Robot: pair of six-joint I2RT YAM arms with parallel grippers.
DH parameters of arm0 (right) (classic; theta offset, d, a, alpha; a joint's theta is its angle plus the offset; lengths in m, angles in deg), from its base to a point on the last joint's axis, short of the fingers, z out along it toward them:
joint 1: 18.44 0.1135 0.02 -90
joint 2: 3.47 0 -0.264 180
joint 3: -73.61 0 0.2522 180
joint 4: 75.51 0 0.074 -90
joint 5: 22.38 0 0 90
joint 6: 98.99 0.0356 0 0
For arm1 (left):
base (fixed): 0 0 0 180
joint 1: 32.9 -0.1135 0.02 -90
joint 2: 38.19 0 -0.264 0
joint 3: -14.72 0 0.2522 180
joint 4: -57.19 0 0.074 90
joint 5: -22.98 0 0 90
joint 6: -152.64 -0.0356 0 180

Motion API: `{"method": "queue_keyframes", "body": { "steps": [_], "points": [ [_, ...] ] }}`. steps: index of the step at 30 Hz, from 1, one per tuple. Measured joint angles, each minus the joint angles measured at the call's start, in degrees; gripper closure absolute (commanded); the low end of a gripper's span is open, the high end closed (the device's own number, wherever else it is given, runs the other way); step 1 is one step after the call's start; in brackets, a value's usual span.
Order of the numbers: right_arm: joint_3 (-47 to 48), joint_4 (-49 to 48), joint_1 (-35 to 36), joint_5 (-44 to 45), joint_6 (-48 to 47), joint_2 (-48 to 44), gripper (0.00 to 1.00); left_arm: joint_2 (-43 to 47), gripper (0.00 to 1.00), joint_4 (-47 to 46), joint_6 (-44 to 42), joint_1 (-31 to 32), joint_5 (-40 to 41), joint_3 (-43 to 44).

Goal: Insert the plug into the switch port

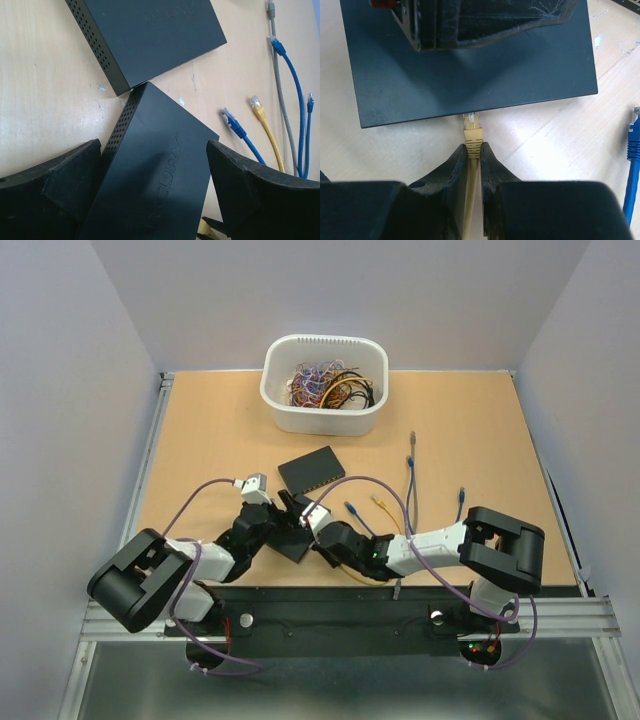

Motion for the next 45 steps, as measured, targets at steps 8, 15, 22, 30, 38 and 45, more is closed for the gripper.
{"method": "queue_keyframes", "body": {
  "steps": [8,15,22,30,38,45],
  "points": [
    [0.0,-2.4,-0.2,-0.2,2.1,1.0,0.98,1.3,0.01,8.2,-1.4,-1.2,0.0,3.6],
    [0.4,-7.9,-0.2,-2.6,3.7,3.4,0.54,3.4,0.01,13.2,-0.1,-6.2,-5.0,4.9],
    [2.2,-7.7,0.0,-3.0,5.3,4.0,0.28,4.6,0.01,18.3,1.0,-8.9,-11.4,6.6],
    [-0.8,-0.8,0.0,2.4,7.9,-14.0,0.14,7.9,0.01,27.5,0.3,-11.3,-13.6,8.7],
    [-2.3,2.4,-6.3,8.1,10.9,-19.8,0.22,12.6,0.02,35.7,-0.9,-13.0,-14.1,9.6],
    [-2.9,5.5,-20.5,3.1,13.6,-14.3,0.3,20.2,0.04,39.3,-1.3,-13.0,-14.2,9.4]
  ]
}}
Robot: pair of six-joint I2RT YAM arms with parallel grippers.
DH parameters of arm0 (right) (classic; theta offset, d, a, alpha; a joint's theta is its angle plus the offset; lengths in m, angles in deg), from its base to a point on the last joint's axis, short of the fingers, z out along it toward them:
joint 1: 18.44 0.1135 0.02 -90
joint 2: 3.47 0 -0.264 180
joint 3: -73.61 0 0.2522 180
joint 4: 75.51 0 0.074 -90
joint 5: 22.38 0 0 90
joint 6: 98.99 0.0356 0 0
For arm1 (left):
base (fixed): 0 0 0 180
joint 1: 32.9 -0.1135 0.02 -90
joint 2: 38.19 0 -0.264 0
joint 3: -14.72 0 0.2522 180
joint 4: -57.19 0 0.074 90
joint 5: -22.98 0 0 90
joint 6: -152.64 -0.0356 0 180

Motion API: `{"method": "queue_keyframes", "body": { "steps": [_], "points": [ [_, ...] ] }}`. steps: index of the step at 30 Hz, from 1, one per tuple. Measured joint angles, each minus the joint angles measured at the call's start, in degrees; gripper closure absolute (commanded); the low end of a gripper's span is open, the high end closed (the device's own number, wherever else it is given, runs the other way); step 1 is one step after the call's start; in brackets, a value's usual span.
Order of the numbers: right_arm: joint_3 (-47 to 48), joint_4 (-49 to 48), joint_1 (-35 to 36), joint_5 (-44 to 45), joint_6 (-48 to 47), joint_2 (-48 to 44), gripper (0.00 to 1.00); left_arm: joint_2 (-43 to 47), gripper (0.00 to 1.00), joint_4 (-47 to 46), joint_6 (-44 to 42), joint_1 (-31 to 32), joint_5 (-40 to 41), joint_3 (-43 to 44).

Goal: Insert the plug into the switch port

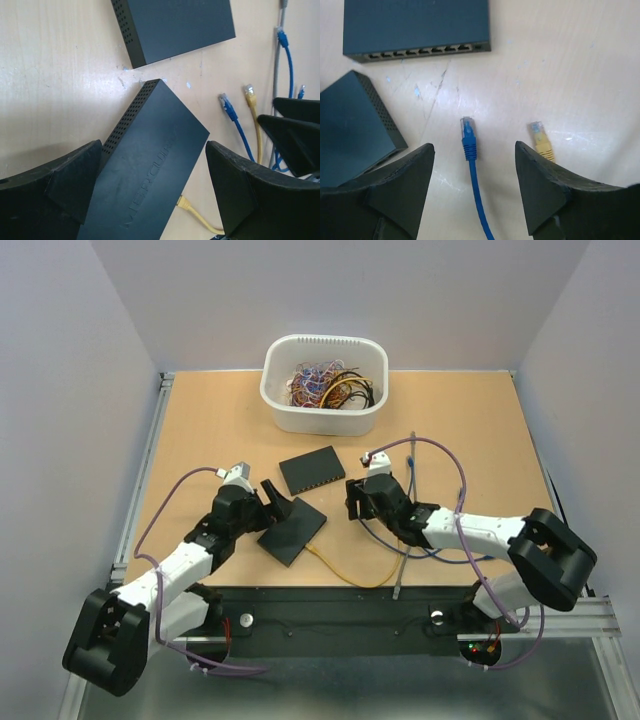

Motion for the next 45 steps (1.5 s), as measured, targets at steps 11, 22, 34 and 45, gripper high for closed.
{"method": "queue_keyframes", "body": {
  "steps": [11,22,34,45],
  "points": [
    [1.5,0.9,-1.4,-5.7,1.0,8.0,0.43,9.9,0.04,4.1,2.2,0.1,-3.9,-0.1],
    [2.2,0.8,-4.2,-9.1,1.3,10.0,0.6,11.6,0.04,5.6,3.1,0.1,-4.5,-0.1],
    [2.6,-0.3,-4.7,-11.5,1.4,11.5,0.87,11.6,0.04,5.8,3.3,0.1,-4.5,-0.1],
    [2.4,-0.7,-4.7,-14.8,1.4,11.2,0.99,6.5,0.05,4.5,3.2,0.1,-2.3,-0.1]
  ]
}}
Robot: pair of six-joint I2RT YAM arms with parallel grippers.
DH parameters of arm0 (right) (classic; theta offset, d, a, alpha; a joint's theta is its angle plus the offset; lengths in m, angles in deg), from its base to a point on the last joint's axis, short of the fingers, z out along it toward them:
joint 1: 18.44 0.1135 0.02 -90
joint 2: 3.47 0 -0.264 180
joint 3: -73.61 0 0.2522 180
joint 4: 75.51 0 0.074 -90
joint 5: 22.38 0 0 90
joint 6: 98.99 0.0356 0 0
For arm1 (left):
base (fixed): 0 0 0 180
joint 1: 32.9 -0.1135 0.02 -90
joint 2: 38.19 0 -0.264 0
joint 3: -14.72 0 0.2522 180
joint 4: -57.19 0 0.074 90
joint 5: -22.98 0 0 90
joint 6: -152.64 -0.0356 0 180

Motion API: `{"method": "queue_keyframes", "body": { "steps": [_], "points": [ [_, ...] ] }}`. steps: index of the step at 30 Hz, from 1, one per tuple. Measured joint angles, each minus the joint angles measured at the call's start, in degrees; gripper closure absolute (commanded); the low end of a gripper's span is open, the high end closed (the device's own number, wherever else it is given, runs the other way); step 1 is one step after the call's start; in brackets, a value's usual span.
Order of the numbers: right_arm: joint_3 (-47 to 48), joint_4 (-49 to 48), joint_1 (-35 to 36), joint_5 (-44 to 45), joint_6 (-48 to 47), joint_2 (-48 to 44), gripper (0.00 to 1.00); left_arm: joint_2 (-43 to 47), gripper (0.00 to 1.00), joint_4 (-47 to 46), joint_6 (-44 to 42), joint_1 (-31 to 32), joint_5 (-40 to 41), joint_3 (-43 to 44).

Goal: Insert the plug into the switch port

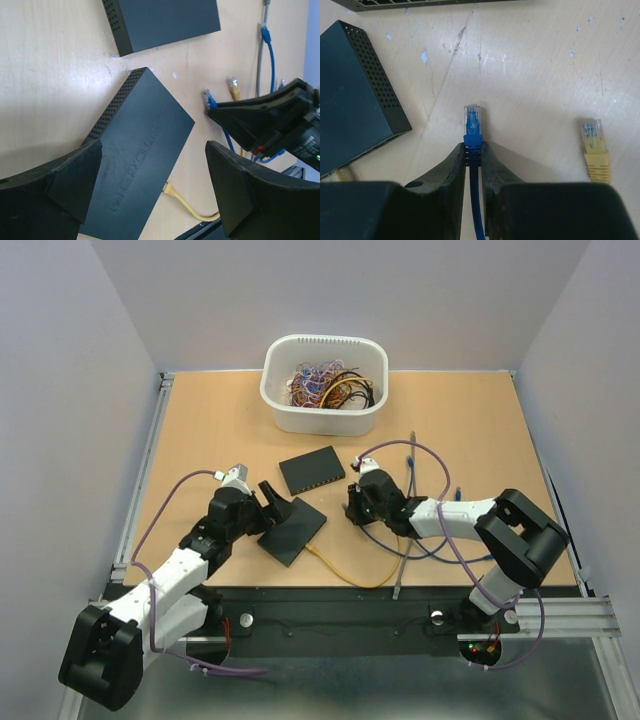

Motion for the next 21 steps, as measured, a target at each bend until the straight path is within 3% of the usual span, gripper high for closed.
{"method": "queue_keyframes", "body": {
  "steps": [9,15,21],
  "points": [
    [-5.2,-2.7,5.0,0.0,-0.5,-7.4,1.0,-8.3,0.05,-4.4,-0.6,0.0,2.4,0.0],
    [-5.4,-5.2,14.5,2.2,-1.6,-3.7,1.0,-16.0,0.05,-9.1,-1.3,0.0,2.9,0.7],
    [-4.4,-9.4,16.9,3.7,-1.8,0.5,1.0,-20.1,0.05,-13.9,-1.9,-0.1,2.8,1.4]
  ]
}}
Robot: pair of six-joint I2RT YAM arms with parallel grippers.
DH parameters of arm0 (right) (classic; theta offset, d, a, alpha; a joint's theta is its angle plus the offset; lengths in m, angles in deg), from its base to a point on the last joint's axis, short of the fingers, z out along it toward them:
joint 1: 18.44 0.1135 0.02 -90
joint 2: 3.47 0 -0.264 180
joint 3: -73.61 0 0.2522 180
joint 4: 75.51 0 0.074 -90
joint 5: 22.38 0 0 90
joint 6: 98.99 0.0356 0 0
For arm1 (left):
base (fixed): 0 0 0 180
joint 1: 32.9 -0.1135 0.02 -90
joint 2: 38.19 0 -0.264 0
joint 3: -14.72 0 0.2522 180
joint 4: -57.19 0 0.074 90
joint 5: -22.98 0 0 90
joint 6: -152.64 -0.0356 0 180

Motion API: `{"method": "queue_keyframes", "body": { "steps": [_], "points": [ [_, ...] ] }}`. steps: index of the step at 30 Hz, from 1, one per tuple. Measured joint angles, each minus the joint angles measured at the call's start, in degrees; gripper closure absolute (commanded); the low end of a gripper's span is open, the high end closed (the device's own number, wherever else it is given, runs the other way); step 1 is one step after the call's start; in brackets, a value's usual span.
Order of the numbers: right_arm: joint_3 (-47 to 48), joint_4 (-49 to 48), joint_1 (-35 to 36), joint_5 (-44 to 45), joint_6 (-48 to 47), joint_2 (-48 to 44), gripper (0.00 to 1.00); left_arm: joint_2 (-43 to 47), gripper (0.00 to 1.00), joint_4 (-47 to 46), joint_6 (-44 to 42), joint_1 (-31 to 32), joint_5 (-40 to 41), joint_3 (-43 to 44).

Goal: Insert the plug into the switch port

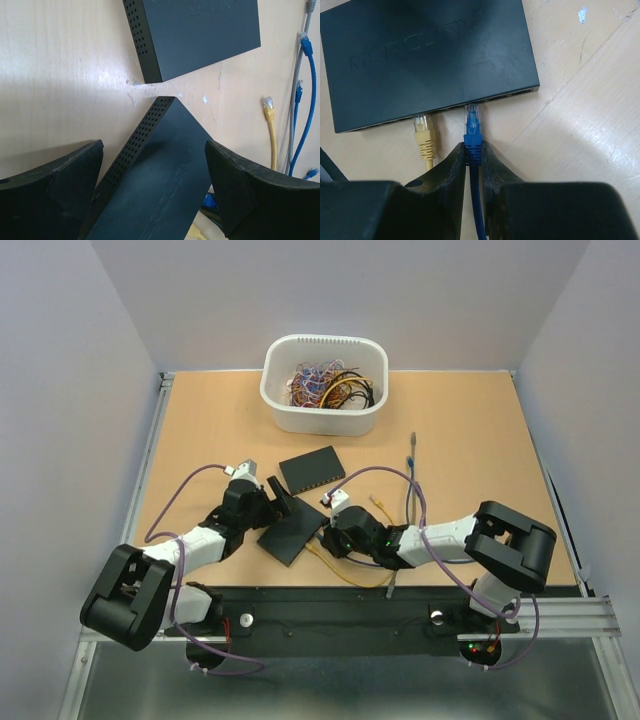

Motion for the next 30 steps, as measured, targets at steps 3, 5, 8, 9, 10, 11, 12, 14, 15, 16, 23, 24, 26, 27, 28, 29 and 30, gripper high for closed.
{"method": "queue_keyframes", "body": {
  "steps": [3,5,8,9,10,11,12,14,15,16,23,24,26,27,28,29,30],
  "points": [
    [0.1,-0.9,0.2,0.4,0.0,0.4,0.99,-1.5,0.06,-2.3,-0.3,0.0,0.0,0.0],
    [0.3,-1.0,0.5,0.9,0.0,0.7,0.99,-2.5,0.07,-3.9,-0.4,0.0,-0.2,0.0],
    [0.4,-1.1,1.1,1.6,0.0,0.8,1.0,-3.4,0.07,-5.4,-0.5,-0.2,-0.5,0.0],
    [0.4,-1.1,1.4,1.9,0.0,0.8,0.99,-3.4,0.07,-5.5,-0.5,-0.2,-0.5,0.0],
    [0.4,-1.1,1.6,1.9,0.0,0.9,1.0,-3.4,0.07,-5.5,-0.5,-0.2,-0.5,0.0],
    [0.4,-1.1,1.9,2.2,0.0,0.9,0.99,-3.4,0.07,-5.5,-0.5,-0.2,-0.5,0.0],
    [0.4,-1.0,2.3,2.6,-0.1,0.9,1.0,-3.4,0.07,-5.5,-0.4,-0.2,-0.5,0.0],
    [0.4,-1.0,2.8,3.1,-0.1,0.9,1.0,-3.4,0.07,-5.5,-0.4,-0.2,-0.5,0.0],
    [0.4,-1.0,3.1,3.3,-0.1,0.9,1.0,-3.4,0.07,-5.5,-0.5,-0.2,-0.5,0.0],
    [0.5,-0.9,3.6,3.7,-0.1,0.9,0.99,-3.4,0.07,-5.5,-0.4,-0.2,-0.5,0.0],
    [0.4,0.3,4.5,8.4,0.1,0.4,1.0,-3.4,0.07,-5.5,-1.0,-0.2,-1.0,0.0],
    [0.1,0.3,4.5,9.5,0.2,0.2,1.0,-3.4,0.07,-5.5,-1.1,-0.2,-1.0,0.0],
    [-1.5,0.2,4.5,11.5,0.6,-1.2,1.0,-3.4,0.07,-5.5,-1.4,-0.2,-1.2,0.0],
    [-3.1,0.1,4.5,12.6,0.6,-2.8,1.0,-3.4,0.07,-5.5,-1.5,-0.2,-1.3,0.0],
    [-4.8,-0.3,4.5,13.4,0.9,-4.1,0.99,-3.4,0.07,-5.5,-1.7,-0.2,-1.4,0.0],
    [-6.2,-0.6,4.6,14.3,0.9,-5.4,0.99,-3.4,0.07,-5.5,-1.8,-0.2,-1.4,0.0],
    [-7.2,-1.0,4.7,15.0,1.0,-6.3,0.99,-3.3,0.07,-5.5,-1.9,-0.2,-1.6,0.0]
  ]
}}
